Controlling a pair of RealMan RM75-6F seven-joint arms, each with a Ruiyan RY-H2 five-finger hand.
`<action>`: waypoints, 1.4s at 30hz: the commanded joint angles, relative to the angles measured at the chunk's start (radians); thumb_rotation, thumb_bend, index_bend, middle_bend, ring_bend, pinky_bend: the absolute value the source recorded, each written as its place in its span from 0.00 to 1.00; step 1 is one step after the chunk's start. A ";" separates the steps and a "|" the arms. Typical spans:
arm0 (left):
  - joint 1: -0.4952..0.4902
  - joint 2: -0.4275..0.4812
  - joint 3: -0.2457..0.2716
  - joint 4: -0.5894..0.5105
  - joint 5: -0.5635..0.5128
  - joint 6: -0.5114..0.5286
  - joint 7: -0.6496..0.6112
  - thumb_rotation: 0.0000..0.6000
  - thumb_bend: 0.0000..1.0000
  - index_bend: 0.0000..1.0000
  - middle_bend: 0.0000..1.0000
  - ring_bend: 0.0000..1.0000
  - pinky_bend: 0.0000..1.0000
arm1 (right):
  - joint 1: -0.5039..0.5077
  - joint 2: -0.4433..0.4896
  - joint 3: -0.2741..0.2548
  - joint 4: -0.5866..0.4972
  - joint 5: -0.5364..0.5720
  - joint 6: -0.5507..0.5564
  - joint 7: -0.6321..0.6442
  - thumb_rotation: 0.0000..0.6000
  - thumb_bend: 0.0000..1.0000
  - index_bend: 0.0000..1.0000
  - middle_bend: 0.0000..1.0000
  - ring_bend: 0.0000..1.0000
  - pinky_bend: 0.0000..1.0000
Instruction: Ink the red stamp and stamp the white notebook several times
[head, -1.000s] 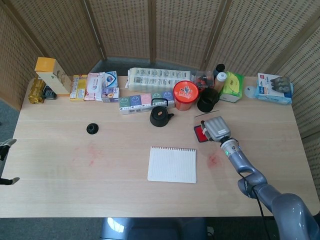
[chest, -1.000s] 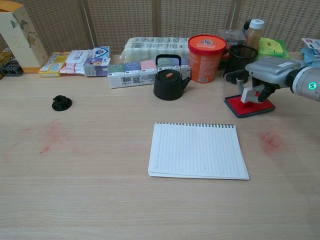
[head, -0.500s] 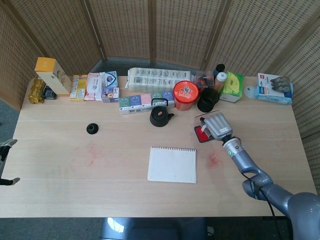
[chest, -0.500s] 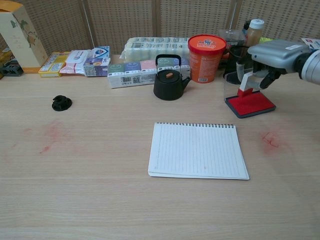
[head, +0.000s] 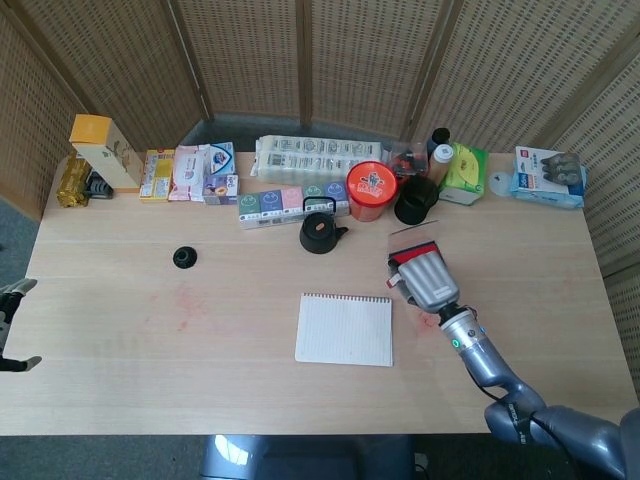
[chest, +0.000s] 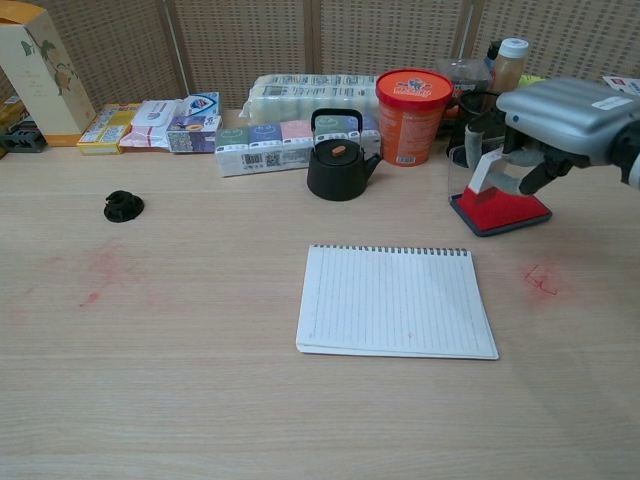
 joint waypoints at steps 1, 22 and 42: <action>0.002 0.001 0.001 -0.001 0.005 0.003 -0.003 1.00 0.00 0.00 0.00 0.00 0.00 | -0.022 0.004 -0.009 -0.045 0.005 0.026 -0.031 1.00 0.60 0.62 1.00 1.00 1.00; 0.012 0.011 0.011 0.002 0.046 0.027 -0.038 1.00 0.00 0.00 0.00 0.00 0.00 | -0.013 -0.154 0.018 -0.042 0.047 0.013 -0.062 1.00 0.60 0.63 1.00 1.00 1.00; 0.009 0.012 0.010 0.006 0.035 0.019 -0.045 1.00 0.00 0.00 0.00 0.00 0.00 | 0.056 -0.336 0.073 0.037 0.082 -0.028 -0.126 1.00 0.60 0.63 1.00 1.00 1.00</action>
